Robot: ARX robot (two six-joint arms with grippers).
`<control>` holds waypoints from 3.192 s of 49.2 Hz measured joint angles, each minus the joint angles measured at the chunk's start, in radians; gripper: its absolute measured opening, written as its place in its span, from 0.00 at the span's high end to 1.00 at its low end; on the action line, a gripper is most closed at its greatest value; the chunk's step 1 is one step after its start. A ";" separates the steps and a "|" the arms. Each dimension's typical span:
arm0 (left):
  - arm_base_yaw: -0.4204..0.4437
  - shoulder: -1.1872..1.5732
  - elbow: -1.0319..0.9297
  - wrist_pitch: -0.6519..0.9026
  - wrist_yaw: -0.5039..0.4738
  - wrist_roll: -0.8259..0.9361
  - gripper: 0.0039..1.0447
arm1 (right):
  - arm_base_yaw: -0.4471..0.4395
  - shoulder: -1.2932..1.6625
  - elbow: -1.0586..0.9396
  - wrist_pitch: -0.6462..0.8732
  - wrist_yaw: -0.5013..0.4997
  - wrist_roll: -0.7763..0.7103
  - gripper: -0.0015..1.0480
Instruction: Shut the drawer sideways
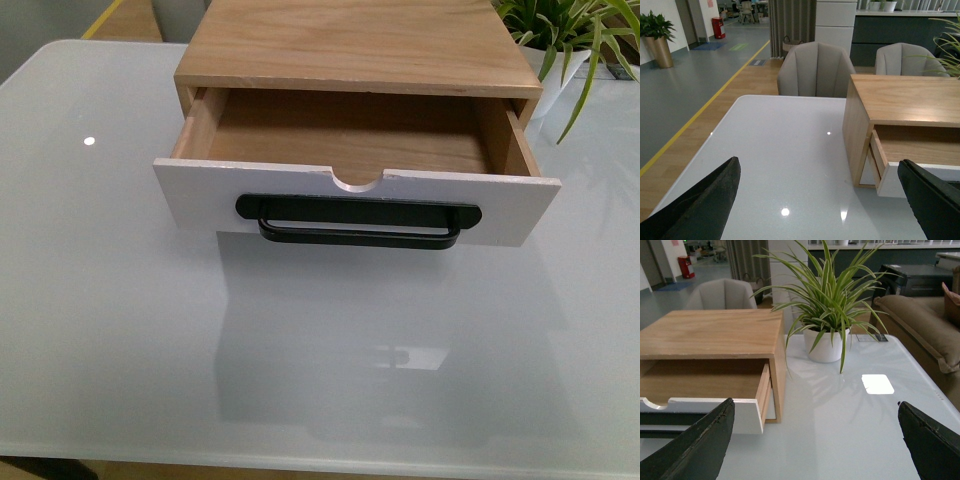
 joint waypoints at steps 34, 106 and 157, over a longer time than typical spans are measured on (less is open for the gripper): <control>0.000 0.000 0.000 0.000 0.000 0.000 0.08 | 0.000 0.000 0.000 0.000 0.000 0.000 0.09; -0.293 1.407 0.444 0.169 0.638 0.740 0.08 | 0.215 1.463 0.353 0.470 -0.270 -0.943 0.09; -0.406 1.752 0.676 0.275 0.629 0.734 0.08 | 0.367 1.724 0.505 0.534 -0.213 -0.986 0.09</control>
